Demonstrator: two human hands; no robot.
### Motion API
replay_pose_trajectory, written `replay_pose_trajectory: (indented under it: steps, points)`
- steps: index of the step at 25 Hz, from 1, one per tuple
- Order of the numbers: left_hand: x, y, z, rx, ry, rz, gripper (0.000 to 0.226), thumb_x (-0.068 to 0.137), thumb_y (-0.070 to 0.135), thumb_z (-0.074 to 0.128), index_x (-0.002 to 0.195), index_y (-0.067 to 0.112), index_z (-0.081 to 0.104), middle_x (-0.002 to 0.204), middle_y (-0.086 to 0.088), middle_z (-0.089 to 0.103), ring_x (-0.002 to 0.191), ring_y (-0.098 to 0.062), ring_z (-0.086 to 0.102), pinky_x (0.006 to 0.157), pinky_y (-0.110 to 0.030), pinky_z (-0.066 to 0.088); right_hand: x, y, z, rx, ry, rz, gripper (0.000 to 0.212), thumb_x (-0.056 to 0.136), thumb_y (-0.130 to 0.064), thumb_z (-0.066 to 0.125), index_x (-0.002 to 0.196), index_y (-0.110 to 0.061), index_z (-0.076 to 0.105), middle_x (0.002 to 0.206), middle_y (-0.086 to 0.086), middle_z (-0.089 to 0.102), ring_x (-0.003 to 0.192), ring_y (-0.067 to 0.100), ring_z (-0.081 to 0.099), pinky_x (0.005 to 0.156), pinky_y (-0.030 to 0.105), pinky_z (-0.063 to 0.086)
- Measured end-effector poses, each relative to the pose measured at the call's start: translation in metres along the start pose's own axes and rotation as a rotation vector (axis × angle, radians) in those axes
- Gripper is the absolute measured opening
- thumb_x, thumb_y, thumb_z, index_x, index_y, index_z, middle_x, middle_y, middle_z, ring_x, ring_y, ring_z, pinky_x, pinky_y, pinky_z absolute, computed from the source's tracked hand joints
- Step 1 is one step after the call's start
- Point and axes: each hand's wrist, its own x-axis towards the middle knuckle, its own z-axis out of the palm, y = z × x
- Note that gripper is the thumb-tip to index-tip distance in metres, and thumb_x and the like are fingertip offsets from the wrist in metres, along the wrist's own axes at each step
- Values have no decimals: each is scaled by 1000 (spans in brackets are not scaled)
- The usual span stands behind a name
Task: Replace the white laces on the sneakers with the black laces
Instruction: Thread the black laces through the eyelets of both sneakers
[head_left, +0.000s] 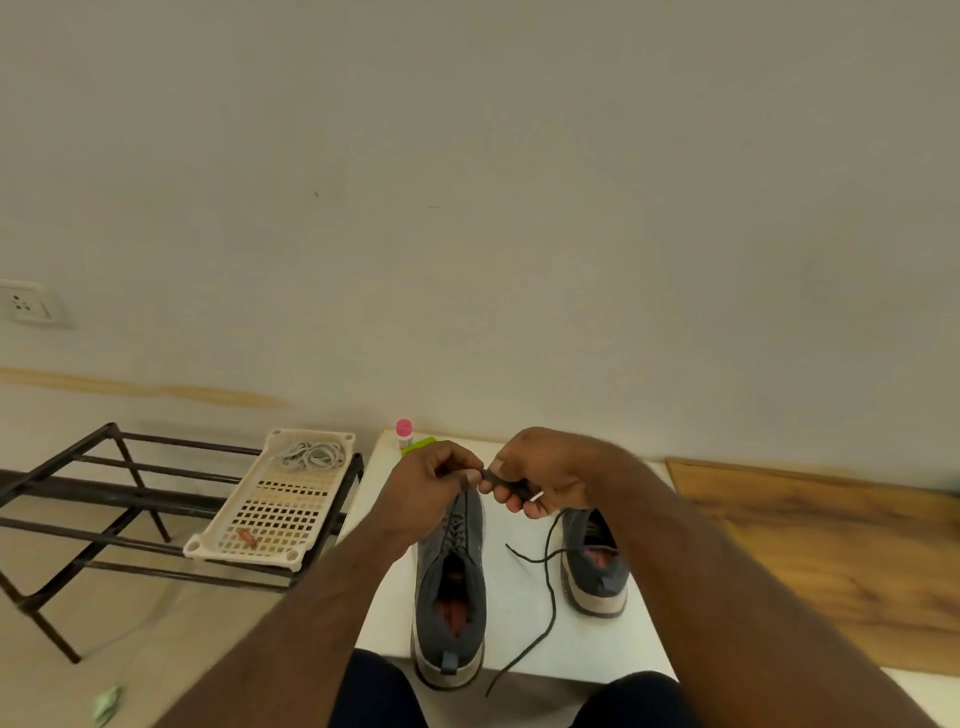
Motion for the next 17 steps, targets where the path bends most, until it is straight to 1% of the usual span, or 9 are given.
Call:
replay_pose_trajectory:
  steps: [3,6,9,11,12,13,14,15,17]
  points:
    - [-4,-8,3,-167,-48,-30,9,94,5,62,95,7,71,82,-3,73,76,-6,66,68,-15,49,6,14,-1,228,-107,4,27,104,-20,47,95,-9,69,72,0,58,62,9,51,57,20,43]
    - [-4,-25,10,-240,8,-74,16,100,17,57,92,10,69,83,-6,71,79,-13,65,71,-25,53,17,25,8,498,-168,-4,27,104,-22,48,95,-9,70,74,-1,58,62,8,51,52,17,44]
    - [-8,-47,23,-65,54,-114,19,102,20,51,91,16,66,77,-1,68,77,-18,63,72,-29,52,29,30,28,875,-100,-90,26,103,-21,53,96,-2,69,79,6,64,65,13,61,53,19,49]
    - [-15,-64,33,184,-17,-118,12,100,28,51,101,27,63,86,5,69,83,-12,64,74,-26,50,43,33,46,998,72,-227,18,100,-14,57,101,-1,69,88,11,71,75,18,68,60,23,53]
    - [-18,-70,37,285,-32,-127,10,99,29,52,102,29,62,89,8,68,85,-10,63,74,-21,48,51,36,55,954,197,-290,16,99,-12,60,104,-1,70,93,11,73,79,18,70,64,26,55]
    - [-19,-77,41,348,-26,-141,8,98,29,54,100,29,61,91,11,67,86,-9,62,73,-17,45,59,41,62,788,334,-334,16,97,-13,63,107,-4,71,95,9,75,81,17,69,69,29,55]
    - [-20,-83,44,386,-3,-144,7,97,27,55,99,28,62,92,12,67,86,-8,62,73,-16,43,68,47,67,474,476,-368,17,97,-16,63,109,-7,72,95,4,75,81,15,67,73,30,55]
    - [-20,-87,45,415,20,-142,8,97,26,56,100,26,63,93,12,68,85,-8,62,73,-16,42,76,53,70,76,556,-392,17,98,-19,59,107,-10,71,94,0,73,80,13,63,77,31,55]
    - [-19,-92,47,453,52,-138,11,97,23,56,102,24,65,94,9,69,84,-8,63,73,-17,43,87,60,75,-602,494,-344,12,97,-19,51,97,-14,62,96,2,67,83,17,61,81,35,54]
